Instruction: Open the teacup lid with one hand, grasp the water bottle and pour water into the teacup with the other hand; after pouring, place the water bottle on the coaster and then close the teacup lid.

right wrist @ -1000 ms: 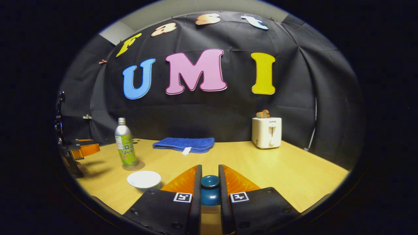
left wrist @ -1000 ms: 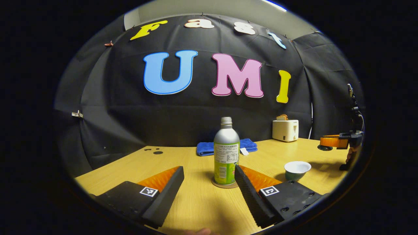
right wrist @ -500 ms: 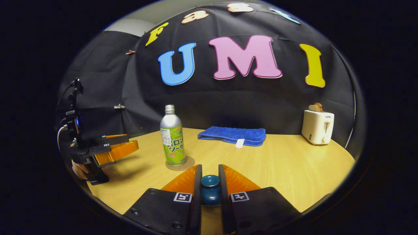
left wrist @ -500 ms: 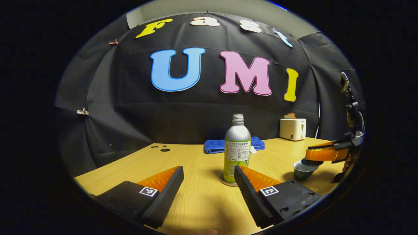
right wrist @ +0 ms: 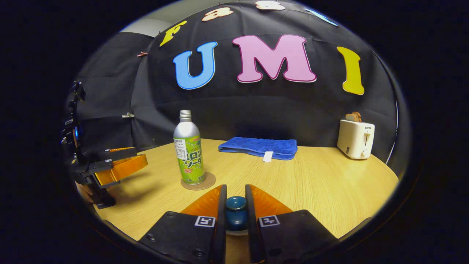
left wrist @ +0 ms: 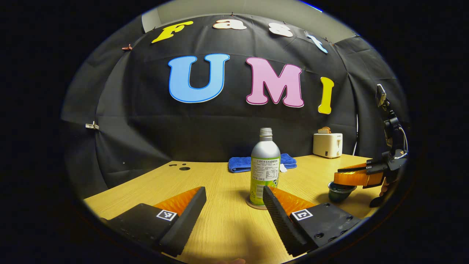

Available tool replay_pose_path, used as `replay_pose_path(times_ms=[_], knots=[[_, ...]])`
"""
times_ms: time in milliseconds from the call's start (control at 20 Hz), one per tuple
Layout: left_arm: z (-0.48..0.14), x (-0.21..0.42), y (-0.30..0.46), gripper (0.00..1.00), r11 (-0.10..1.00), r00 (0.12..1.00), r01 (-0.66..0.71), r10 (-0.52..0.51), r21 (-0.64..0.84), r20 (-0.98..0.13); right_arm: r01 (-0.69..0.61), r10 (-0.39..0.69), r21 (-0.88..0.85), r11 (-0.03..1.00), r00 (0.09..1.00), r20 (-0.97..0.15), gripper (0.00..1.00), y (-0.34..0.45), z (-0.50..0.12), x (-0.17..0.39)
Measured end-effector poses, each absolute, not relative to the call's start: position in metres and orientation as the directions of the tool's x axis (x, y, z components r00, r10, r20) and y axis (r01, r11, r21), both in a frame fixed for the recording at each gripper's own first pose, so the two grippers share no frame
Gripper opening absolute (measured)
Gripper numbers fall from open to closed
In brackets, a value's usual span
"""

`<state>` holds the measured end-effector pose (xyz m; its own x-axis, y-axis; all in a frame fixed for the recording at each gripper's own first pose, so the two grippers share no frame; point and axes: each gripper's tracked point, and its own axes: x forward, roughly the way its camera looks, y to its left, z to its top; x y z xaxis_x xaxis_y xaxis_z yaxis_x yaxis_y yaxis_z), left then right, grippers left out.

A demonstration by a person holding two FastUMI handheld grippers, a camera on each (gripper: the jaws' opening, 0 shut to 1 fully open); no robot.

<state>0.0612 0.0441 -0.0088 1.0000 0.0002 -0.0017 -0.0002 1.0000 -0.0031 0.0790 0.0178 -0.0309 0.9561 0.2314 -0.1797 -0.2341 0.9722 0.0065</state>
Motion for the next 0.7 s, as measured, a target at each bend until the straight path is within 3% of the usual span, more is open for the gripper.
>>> replay_pose_path(times_ms=[200, 250, 400, 550, 600, 700], knots=[[-0.019, 0.055, 0.052, 0.98, 1.000, 1.000, -0.017, 0.017, -0.004, -0.003, -0.212, 0.208, -0.002, 0.977, 0.958, -0.197, 0.32, 0.014, -0.034, 0.080], [-0.018, 0.054, 0.053, 0.98, 1.000, 1.000, -0.025, 0.025, -0.004, -0.004, -0.202, 0.198, 0.001, 0.979, 0.962, -0.188, 0.29, 0.012, -0.031, 0.079], [-0.018, 0.049, 0.050, 0.98, 0.999, 0.999, -0.046, 0.046, -0.004, -0.005, -0.170, 0.169, 0.000, 0.985, 0.978, -0.119, 0.43, 0.006, -0.020, 0.074], [-0.009, 0.043, 0.040, 0.98, 0.998, 0.998, -0.063, 0.063, -0.005, -0.005, -0.127, 0.127, -0.002, 0.992, 0.992, -0.016, 0.74, -0.003, -0.004, 0.062], [-0.009, 0.041, 0.037, 0.98, 0.997, 0.997, -0.073, 0.073, -0.005, -0.005, -0.099, 0.099, -0.003, 0.995, 0.995, 0.004, 0.75, -0.010, -0.001, 0.059], [-0.009, 0.039, 0.030, 0.98, 0.996, 0.996, -0.087, 0.087, -0.005, -0.005, -0.059, 0.059, -0.004, 0.998, 0.998, 0.002, 0.88, -0.021, -0.001, 0.050]])
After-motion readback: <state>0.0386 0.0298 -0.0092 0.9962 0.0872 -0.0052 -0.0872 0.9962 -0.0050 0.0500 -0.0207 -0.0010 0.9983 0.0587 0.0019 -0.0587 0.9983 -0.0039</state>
